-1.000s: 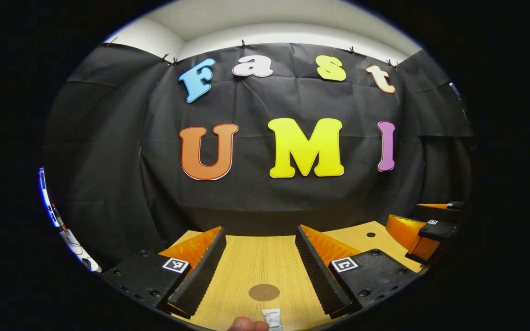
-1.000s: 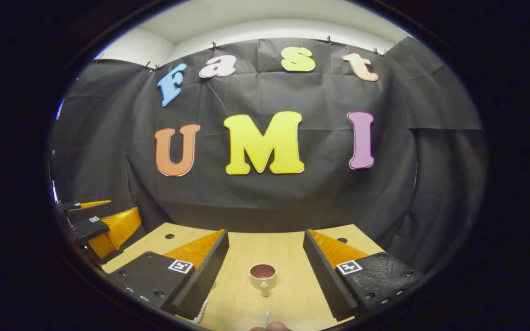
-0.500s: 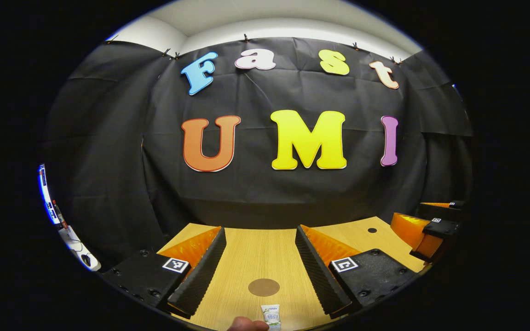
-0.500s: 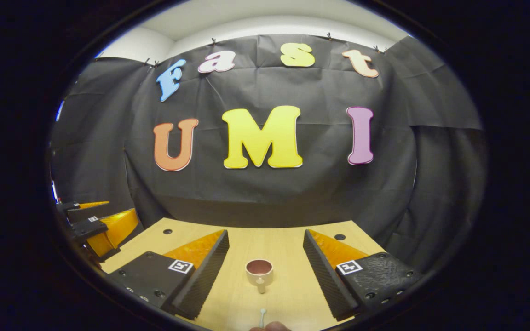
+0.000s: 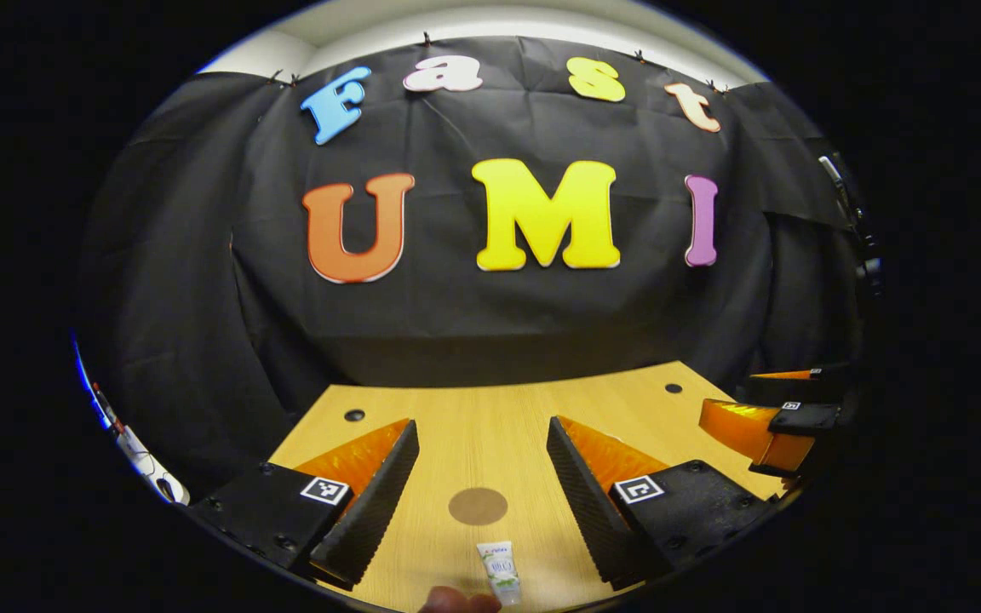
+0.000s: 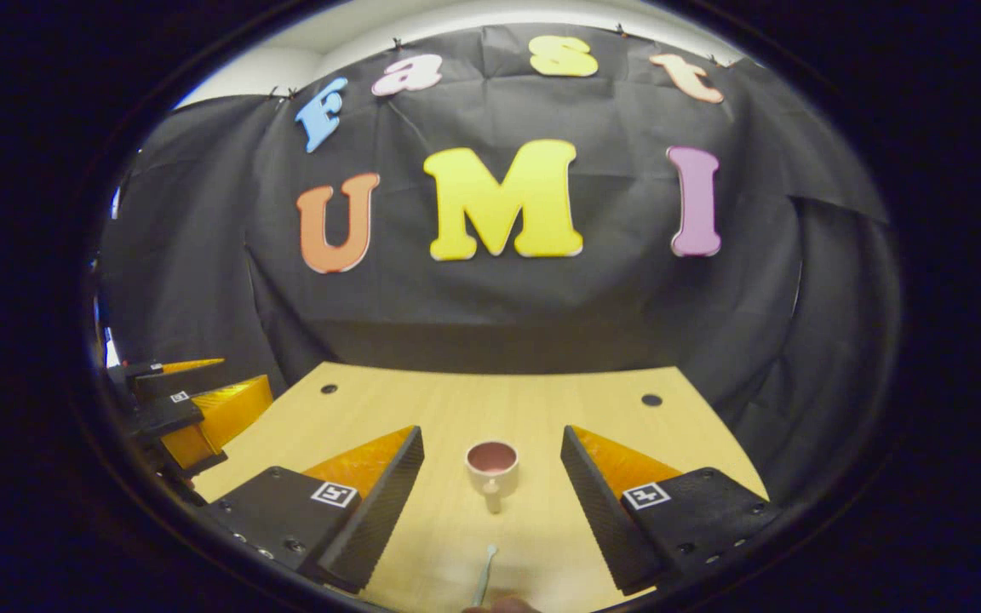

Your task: Put the toothbrush and toothpaste on the desktop into the cup, then pick up the cup and place it on the coaster on the desktop.

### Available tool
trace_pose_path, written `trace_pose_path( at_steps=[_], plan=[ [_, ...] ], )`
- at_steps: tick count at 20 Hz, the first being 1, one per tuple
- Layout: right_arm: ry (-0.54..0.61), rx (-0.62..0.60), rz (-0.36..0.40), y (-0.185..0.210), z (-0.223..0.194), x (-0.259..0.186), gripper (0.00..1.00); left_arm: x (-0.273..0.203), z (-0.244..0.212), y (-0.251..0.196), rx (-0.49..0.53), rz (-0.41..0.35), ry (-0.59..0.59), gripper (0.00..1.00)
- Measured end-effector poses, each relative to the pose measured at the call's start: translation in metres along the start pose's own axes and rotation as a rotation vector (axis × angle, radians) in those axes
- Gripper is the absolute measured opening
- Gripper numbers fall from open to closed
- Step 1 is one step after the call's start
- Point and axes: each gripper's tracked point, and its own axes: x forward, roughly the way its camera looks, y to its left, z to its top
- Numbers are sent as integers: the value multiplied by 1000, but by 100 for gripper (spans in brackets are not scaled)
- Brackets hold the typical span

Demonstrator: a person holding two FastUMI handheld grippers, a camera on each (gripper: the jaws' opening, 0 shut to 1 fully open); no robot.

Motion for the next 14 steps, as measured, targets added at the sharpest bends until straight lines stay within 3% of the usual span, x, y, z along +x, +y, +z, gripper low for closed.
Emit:
trace_pose_path(
  at_steps=[5,8,14],
  plan=[
    [240,-37,-15,-1,-70,5,95,-3,-66,-6,-14,-54,245,97],
    [394,-36,-5,2,-114,4,95,-16,-130,-17,-71,-97,475,97],
    [716,75,-38,-3,-201,3,96,-40,-216,-17,-153,-110,828,98]
  ],
)
